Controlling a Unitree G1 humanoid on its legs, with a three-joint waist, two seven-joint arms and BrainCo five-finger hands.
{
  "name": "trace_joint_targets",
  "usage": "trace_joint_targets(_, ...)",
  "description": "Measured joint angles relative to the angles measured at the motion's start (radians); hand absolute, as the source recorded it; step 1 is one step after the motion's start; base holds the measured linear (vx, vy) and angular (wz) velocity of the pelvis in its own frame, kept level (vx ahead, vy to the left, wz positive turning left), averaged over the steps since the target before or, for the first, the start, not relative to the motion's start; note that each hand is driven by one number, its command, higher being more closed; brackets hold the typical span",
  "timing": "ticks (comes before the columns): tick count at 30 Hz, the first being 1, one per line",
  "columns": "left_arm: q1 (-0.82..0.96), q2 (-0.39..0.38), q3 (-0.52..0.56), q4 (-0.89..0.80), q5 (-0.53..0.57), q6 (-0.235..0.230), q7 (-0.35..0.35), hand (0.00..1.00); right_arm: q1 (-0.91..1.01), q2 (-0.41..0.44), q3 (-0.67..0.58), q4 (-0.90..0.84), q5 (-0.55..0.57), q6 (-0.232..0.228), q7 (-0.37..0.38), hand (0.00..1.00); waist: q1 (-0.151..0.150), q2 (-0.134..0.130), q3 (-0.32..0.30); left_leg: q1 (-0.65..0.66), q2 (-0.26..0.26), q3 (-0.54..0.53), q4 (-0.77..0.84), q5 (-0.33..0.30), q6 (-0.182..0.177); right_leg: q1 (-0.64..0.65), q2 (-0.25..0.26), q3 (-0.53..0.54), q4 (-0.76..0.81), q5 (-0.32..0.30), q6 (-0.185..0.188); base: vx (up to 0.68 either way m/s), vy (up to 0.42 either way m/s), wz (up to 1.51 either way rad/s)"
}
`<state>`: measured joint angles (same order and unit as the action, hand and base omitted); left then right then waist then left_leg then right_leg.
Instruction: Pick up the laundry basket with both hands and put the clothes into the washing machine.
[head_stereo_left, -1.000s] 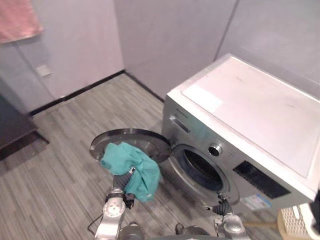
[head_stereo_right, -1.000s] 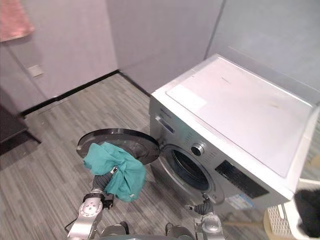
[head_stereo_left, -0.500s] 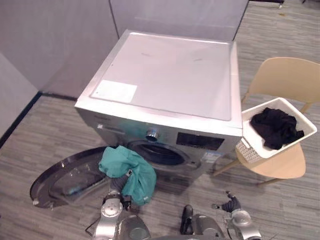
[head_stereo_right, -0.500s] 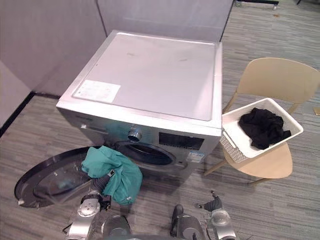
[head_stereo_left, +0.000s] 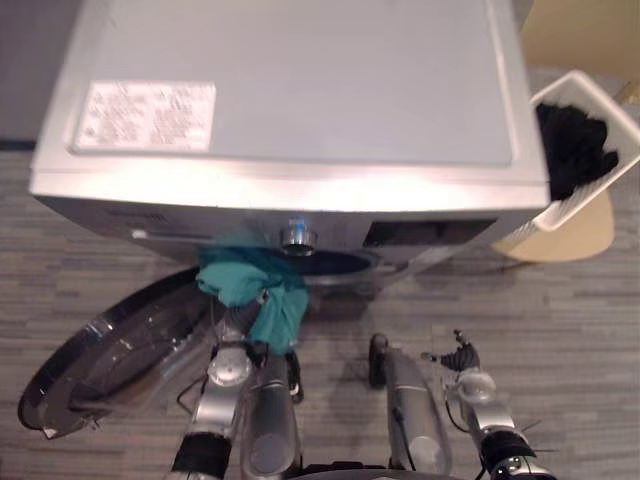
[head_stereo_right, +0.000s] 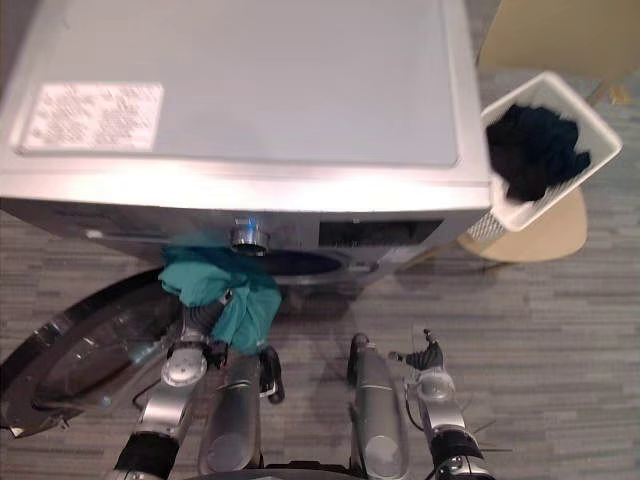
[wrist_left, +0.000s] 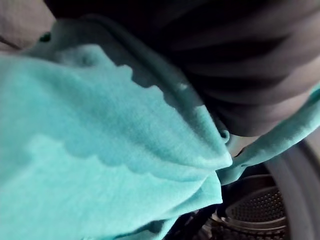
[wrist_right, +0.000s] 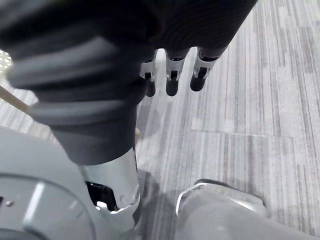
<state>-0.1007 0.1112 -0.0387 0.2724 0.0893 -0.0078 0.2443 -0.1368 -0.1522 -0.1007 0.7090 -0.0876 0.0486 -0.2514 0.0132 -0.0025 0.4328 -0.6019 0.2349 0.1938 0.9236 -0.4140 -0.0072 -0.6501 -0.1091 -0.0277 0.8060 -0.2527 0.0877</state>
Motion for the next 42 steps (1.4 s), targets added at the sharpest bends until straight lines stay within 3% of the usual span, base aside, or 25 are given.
trace_joint_targets(5, -0.200, -0.002, 0.002, -0.090, -0.001, 0.001, 0.071, 1.00, -0.076, 0.028, -0.003, -0.231, 0.012, 0.000, -0.051, 0.00, 0.002, -0.007, 0.052, -0.359, 0.057, -0.042, 0.294, -0.076, 0.010, -0.354, 0.001, 0.007, 0.276, -0.055, -0.011, -0.18, -0.003, -0.14)
trace_joint_targets(10, -0.365, 0.014, 0.001, -0.156, -0.009, 0.006, 0.120, 1.00, -0.104, 0.073, -0.009, -0.381, 0.020, -0.003, -0.079, 0.00, -0.003, -0.028, 0.078, -0.587, 0.081, -0.076, 0.470, -0.097, 0.014, -0.592, 0.003, 0.019, 0.467, -0.087, -0.020, -0.10, -0.087, -0.04)
trace_joint_targets(15, -0.578, 0.090, -0.038, -0.187, -0.006, 0.023, 0.181, 1.00, -0.102, 0.084, -0.046, -0.475, 0.043, -0.053, -0.099, 0.00, -0.019, -0.046, 0.088, -0.734, 0.095, -0.128, 0.610, -0.118, 0.003, -0.725, 0.001, 0.006, 0.620, -0.126, -0.037, -0.08, -0.101, 0.06)
trace_joint_targets(21, -0.818, 0.189, -0.078, -0.160, 0.029, 0.033, 0.263, 1.00, -0.101, 0.100, -0.045, -0.500, 0.060, -0.106, -0.098, 0.00, -0.048, -0.062, 0.089, -0.786, 0.102, -0.139, 0.635, -0.115, -0.006, -0.779, 0.001, 0.003, 0.655, -0.132, -0.043, -0.04, -0.052, 0.02)
trace_joint_targets(22, -0.893, 0.217, -0.088, -0.115, 0.057, 0.043, 0.274, 0.00, -0.101, 0.106, -0.044, -0.501, 0.061, -0.118, -0.097, 0.00, -0.052, -0.066, 0.088, -0.794, 0.106, -0.142, 0.636, -0.114, -0.008, -0.786, 0.002, -0.001, 0.655, -0.131, -0.044, 0.00, -0.033, -0.05)
trace_joint_targets(29, -1.135, 0.298, -0.073, 0.195, 0.124, 0.095, 0.279, 0.00, -0.116, 0.107, -0.047, -0.491, 0.079, -0.156, -0.097, 0.00, -0.073, -0.088, 0.085, -0.848, 0.121, -0.156, 0.648, -0.109, -0.003, -0.830, 0.012, -0.018, 0.654, -0.122, -0.057, 0.04, -0.012, -0.08)
trace_joint_targets(32, -1.150, 0.306, -0.068, 0.302, 0.193, 0.138, 0.211, 0.00, -0.137, 0.104, -0.050, -0.477, 0.080, -0.159, -0.096, 0.00, -0.081, -0.099, 0.086, -0.853, 0.130, -0.148, 0.652, -0.109, -0.003, -0.838, 0.012, -0.018, 0.659, -0.122, -0.057, 0.03, -0.002, -0.02)
trace_joint_targets(36, -1.156, 0.302, -0.068, 0.412, 0.293, 0.185, 0.062, 0.00, -0.139, 0.102, -0.060, -0.463, 0.096, -0.160, -0.068, 0.00, -0.081, -0.099, 0.085, -0.853, 0.130, -0.151, 0.655, -0.109, -0.003, -0.838, 0.008, -0.020, 0.671, -0.125, -0.063, 0.01, -0.013, 0.04)
trace_joint_targets(39, -1.189, 0.296, -0.068, 0.438, 0.307, 0.199, -0.008, 0.00, -0.139, 0.093, -0.064, -0.460, 0.115, -0.157, -0.036, 0.00, -0.080, -0.102, 0.084, -0.853, 0.130, -0.155, 0.657, -0.107, -0.006, -0.837, 0.003, -0.024, 0.679, -0.129, -0.070, -0.01, -0.026, 0.08)
trace_joint_targets(42, -1.221, 0.296, -0.067, 0.437, 0.315, 0.198, -0.030, 0.00, -0.139, 0.090, -0.064, -0.460, 0.119, -0.150, -0.025, 0.00, -0.079, -0.104, 0.083, -0.853, 0.128, -0.162, 0.657, -0.104, -0.012, -0.833, 0.001, -0.029, 0.682, -0.129, -0.073, 0.01, -0.025, 0.04)
